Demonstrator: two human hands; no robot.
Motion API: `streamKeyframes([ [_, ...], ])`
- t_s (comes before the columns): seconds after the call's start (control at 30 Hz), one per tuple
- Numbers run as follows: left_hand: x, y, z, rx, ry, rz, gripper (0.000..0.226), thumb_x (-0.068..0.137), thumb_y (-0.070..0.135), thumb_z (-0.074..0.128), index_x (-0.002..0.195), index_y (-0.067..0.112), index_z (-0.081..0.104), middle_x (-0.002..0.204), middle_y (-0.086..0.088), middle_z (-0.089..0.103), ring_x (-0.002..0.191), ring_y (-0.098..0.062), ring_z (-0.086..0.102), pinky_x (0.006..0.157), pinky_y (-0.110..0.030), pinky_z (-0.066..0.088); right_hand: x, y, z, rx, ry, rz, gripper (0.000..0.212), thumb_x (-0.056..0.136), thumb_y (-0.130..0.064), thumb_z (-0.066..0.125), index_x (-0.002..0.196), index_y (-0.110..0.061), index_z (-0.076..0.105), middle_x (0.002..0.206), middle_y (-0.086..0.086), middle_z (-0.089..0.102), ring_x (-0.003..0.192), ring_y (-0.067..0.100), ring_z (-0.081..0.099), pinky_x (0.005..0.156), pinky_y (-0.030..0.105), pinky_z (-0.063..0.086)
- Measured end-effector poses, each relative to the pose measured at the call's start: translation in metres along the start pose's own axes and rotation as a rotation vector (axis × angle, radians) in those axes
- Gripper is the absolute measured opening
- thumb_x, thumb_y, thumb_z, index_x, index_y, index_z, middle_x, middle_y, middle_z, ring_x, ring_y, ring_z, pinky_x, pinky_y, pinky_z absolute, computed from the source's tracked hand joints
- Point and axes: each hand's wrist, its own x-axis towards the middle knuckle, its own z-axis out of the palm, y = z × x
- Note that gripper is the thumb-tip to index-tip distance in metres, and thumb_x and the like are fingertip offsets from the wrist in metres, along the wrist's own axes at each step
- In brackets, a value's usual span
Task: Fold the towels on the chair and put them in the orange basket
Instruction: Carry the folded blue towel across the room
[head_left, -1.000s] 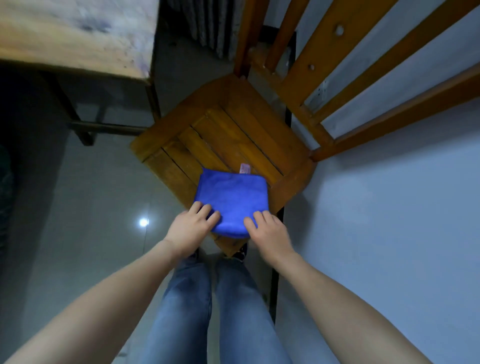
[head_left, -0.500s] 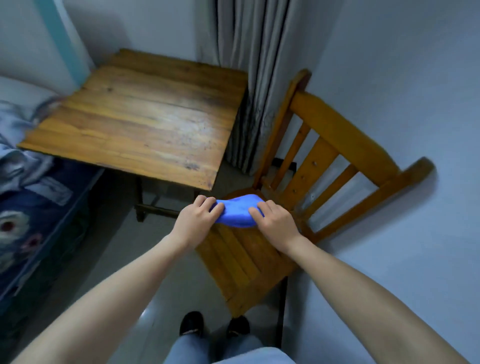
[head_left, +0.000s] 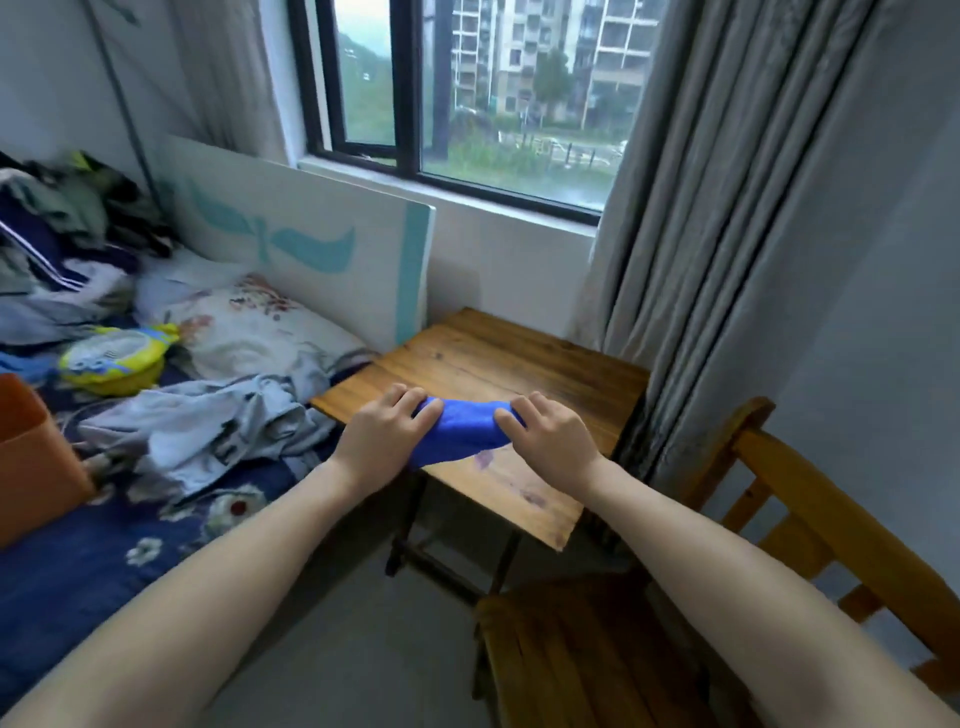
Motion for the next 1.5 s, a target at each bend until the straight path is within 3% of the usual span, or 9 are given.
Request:
streamKeyframes([
  [0.17,-0.044,-0.095,-0.054,0.17,0.067,-0.073,0.032,0.071,0.012,0.041,0.102,0.012,0.048,0.09,-0.011,0.065,0.084,-0.024,0.048,0.048,-0.03,0.053,0.113,-0.055,0.004,-0.006,0.202,-0.142,0.027,0.069,-0.002,0.041,0.094,-0.011,0.045,0.07,0.004,0.058,0.057,0.021,0.054,0.047,0.026,0.042],
  [0.37,-0.11,-0.179,-0.108,0.325,0.023,-0.171,0.033,0.071,0.01,0.041,0.103,0.013,0.047,0.087,-0.01,0.065,0.084,-0.024,0.047,0.05,-0.03,0.053,0.211,-0.138,0.022,0.091,0.321,-0.21,0.026,0.069,-0.008,0.044,0.095,-0.013,0.045,0.069,0.004,0.058,0.057,0.022,0.054,0.046,0.027,0.041],
  [0.5,-0.169,-0.206,-0.138,0.404,-0.051,-0.258,0.028,0.072,0.008,0.04,0.1,0.012,0.047,0.082,-0.011,0.066,0.071,-0.028,0.063,0.045,-0.028,0.051,0.254,-0.2,0.04,0.188,0.34,-0.32,0.033,0.067,-0.008,0.047,0.1,-0.013,0.045,0.072,0.004,0.059,0.059,0.023,0.056,0.046,0.027,0.045],
  [0.73,-0.246,-0.243,-0.172,0.489,-0.138,-0.432,0.036,0.066,0.003,0.047,0.101,0.011,0.045,0.079,-0.011,0.065,0.066,-0.028,0.061,0.039,-0.027,0.049,0.318,-0.287,0.057,0.333,0.365,-0.469,0.034,0.067,-0.005,0.042,0.101,-0.011,0.044,0.072,0.005,0.06,0.057,0.022,0.056,0.043,0.025,0.041],
  [0.87,-0.278,-0.265,-0.168,0.532,-0.185,-0.505,0.032,0.071,0.002,0.037,0.101,0.01,0.047,0.082,-0.011,0.065,0.075,-0.025,0.051,0.039,-0.03,0.049,0.345,-0.317,0.077,0.426,0.375,-0.548,0.055,0.051,-0.002,0.069,0.099,-0.011,0.044,0.071,0.006,0.06,0.057,0.023,0.056,0.043,0.026,0.041],
  [1.0,-0.301,-0.295,-0.157,0.562,-0.245,-0.543,0.031,0.073,0.002,0.039,0.102,0.01,0.047,0.083,-0.01,0.066,0.07,-0.026,0.06,0.045,-0.031,0.052,0.375,-0.342,0.109,0.47,0.353,-0.602,0.063,0.046,-0.007,0.08,0.097,-0.011,0.043,0.069,0.005,0.059,0.056,0.022,0.054,0.043,0.027,0.039],
  [1.13,-0.318,-0.342,-0.127,0.569,-0.3,-0.607,0.034,0.071,0.002,0.038,0.102,0.01,0.047,0.083,-0.009,0.065,0.069,-0.025,0.061,0.045,-0.03,0.052,0.411,-0.364,0.172,0.548,0.337,-0.676,0.063,0.048,-0.008,0.078,0.101,-0.011,0.044,0.071,0.005,0.057,0.057,0.024,0.054,0.045,0.027,0.041],
  [1.3,-0.334,-0.382,-0.091,0.565,-0.317,-0.678,0.032,0.069,0.001,0.044,0.098,0.013,0.047,0.08,-0.006,0.067,0.068,-0.022,0.061,0.041,-0.025,0.049,0.444,-0.391,0.236,0.62,0.405,-0.679,0.032,0.066,-0.01,0.051,0.097,-0.013,0.044,0.07,0.003,0.058,0.058,0.022,0.054,0.053,0.028,0.034],
  [1.5,-0.369,-0.402,-0.054,0.466,-0.453,-0.852,0.073,0.035,-0.009,0.078,0.098,0.012,0.047,0.078,-0.004,0.063,0.066,-0.02,0.06,0.036,-0.025,0.046,0.46,-0.432,0.3,0.779,0.276,-0.764,0.028,0.072,-0.004,0.05,0.099,-0.011,0.046,0.071,0.006,0.054,0.06,0.027,0.055,0.05,0.032,0.049],
])
